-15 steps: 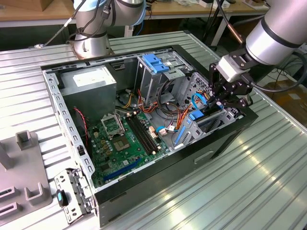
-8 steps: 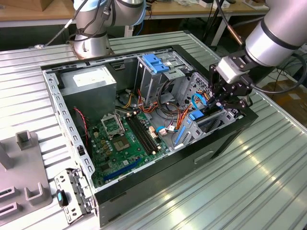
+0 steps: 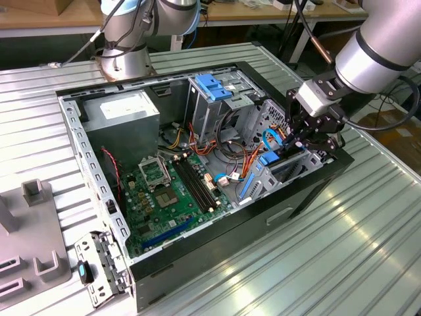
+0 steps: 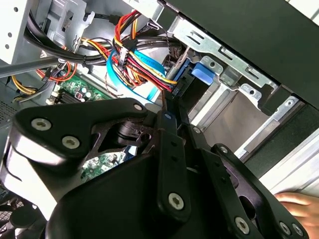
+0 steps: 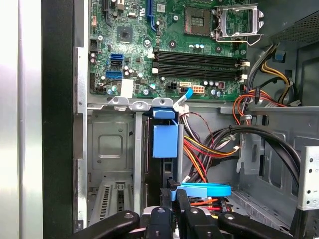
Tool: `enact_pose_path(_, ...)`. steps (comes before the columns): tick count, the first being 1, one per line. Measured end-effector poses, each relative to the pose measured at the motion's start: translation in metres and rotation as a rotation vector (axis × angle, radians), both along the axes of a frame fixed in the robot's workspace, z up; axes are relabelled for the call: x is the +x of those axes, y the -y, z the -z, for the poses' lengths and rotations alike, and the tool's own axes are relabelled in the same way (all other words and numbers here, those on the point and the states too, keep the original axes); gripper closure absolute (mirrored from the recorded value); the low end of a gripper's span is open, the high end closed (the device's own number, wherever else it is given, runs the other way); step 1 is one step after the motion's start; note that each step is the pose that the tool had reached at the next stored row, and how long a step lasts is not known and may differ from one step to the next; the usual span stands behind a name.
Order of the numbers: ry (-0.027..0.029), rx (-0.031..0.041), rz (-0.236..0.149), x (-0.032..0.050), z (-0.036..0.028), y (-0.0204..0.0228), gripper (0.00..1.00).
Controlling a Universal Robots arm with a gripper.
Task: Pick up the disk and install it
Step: 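Insert the second disk wire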
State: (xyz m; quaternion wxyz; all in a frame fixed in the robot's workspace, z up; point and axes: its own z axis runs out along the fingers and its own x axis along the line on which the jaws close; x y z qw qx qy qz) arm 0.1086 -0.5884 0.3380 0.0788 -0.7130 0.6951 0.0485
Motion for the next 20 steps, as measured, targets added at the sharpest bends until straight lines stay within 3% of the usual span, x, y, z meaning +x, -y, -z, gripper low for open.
enact_pose_path(5, 0.0002, 0.0015, 0.0, 0.0, -0.0019, 0.0, 0.83)
enact_pose_path(6, 0.0001, 0.0006, 0.0, 0.0, -0.0039, 0.0, 0.83)
enact_pose_path(7, 0.0, 0.0003, 0.0, 0.0, -0.0054, 0.0, 0.76)
enact_pose_path(12, 0.0, 0.0004, 0.0, 0.0, -0.0142, 0.0001, 0.76)
enact_pose_path(15, 0.0, 0.0001, 0.0, 0.0, -0.0145, 0.0, 0.89)
enact_pose_path(20, 0.0, 0.0002, 0.0, 0.0, -0.0147, 0.0, 0.89)
